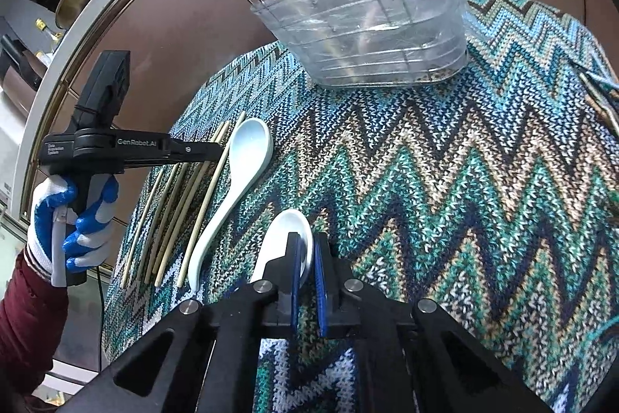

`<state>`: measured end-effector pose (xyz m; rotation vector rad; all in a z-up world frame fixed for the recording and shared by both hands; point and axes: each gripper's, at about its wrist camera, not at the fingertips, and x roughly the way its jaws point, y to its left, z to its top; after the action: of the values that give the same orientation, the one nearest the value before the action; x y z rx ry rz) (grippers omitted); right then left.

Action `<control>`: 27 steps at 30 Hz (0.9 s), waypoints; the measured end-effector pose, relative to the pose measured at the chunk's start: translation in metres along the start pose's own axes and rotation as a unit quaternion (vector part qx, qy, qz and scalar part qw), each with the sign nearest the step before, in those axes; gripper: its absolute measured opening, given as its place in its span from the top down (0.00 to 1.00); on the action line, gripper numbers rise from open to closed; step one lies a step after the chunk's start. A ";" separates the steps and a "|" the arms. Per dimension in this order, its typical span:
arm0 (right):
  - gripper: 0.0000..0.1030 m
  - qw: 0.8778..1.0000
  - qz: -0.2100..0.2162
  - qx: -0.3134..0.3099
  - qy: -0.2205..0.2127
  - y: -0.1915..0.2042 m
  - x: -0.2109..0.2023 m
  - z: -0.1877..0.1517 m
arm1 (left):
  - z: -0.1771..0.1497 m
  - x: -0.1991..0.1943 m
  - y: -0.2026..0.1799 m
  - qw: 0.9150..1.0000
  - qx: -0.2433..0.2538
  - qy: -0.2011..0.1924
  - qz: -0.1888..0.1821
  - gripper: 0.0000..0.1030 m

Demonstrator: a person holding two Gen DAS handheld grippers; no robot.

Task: Organize utensils
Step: 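Grasp another white spoon with the right tool while the left tool grasps a chopstick, then lower the spoon into the wire holder with the right tool while the left tool drops the chopstick in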

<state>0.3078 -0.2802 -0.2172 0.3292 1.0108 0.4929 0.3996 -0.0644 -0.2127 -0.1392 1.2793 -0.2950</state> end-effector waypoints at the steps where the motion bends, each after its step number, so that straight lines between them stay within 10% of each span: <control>1: 0.94 1.000 -0.003 -0.001 -0.007 0.004 -0.004 -0.001 | -0.003 -0.006 0.000 1.000 0.000 -0.008 -0.003 0.96; 14: 0.94 0.993 -0.053 -0.052 -0.091 0.071 -0.089 -0.031 | -0.055 -0.121 -0.005 0.989 0.005 -0.139 -0.043 0.96; 27: 0.94 0.977 -0.087 -0.087 -0.175 0.146 -0.175 -0.082 | -0.147 -0.227 -0.013 0.960 0.014 -0.268 -0.080 0.96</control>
<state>0.1255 -0.2483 -0.0611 0.1600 0.6424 0.3463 0.1986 -0.0017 -0.0417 -0.2791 0.7262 -0.3836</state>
